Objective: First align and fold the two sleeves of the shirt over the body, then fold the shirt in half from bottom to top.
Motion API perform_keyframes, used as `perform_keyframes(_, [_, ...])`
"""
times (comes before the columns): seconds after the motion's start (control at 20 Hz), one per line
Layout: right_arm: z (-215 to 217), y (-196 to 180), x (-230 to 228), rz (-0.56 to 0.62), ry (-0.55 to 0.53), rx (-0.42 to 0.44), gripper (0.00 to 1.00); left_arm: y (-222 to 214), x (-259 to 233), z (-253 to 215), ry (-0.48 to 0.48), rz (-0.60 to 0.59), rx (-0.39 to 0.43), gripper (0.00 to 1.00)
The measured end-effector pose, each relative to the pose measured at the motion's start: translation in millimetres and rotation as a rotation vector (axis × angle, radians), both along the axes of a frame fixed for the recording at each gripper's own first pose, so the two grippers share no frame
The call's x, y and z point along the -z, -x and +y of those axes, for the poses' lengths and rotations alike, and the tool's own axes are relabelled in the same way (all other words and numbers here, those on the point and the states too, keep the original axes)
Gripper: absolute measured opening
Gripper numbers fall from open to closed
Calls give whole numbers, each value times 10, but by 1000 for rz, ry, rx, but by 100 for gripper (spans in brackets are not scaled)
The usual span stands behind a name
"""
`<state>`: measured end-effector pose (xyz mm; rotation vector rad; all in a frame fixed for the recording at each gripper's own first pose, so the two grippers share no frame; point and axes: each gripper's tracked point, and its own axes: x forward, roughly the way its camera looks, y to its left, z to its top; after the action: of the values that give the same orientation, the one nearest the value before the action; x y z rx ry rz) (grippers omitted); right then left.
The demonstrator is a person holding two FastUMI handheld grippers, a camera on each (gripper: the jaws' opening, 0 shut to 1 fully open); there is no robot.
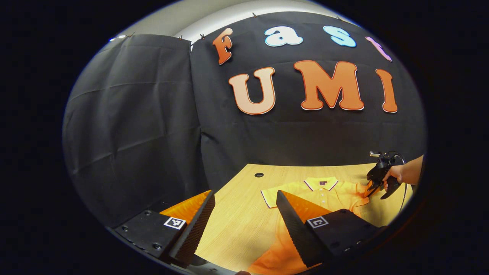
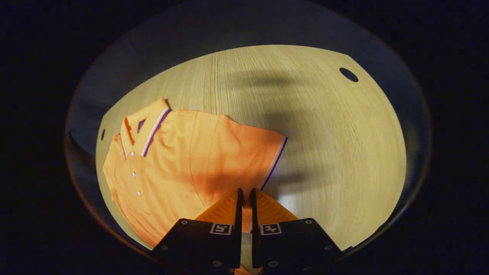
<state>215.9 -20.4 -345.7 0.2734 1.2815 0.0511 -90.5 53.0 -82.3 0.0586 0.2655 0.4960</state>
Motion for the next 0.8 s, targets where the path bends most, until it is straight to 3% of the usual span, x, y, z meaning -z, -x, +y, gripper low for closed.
perform_keyframes(0.05, [39, -12, -10, 1, -46, 23, 6, 3, 10, -12, 1, 3, 2, 100])
perform_keyframes(0.25, [186, -192, -246, -119, -136, 16, 6, -22, 59, -23, 5, 17, 1, 100])
perform_keyframes(0.4, [392, -235, -386, -140, -230, 14, 6, -85, 56, -41, 8, 22, 8, 99])
perform_keyframes(0.8, [985, -268, -701, -168, -354, -99, 6, -119, 137, -31, -2, 51, -5, 100])
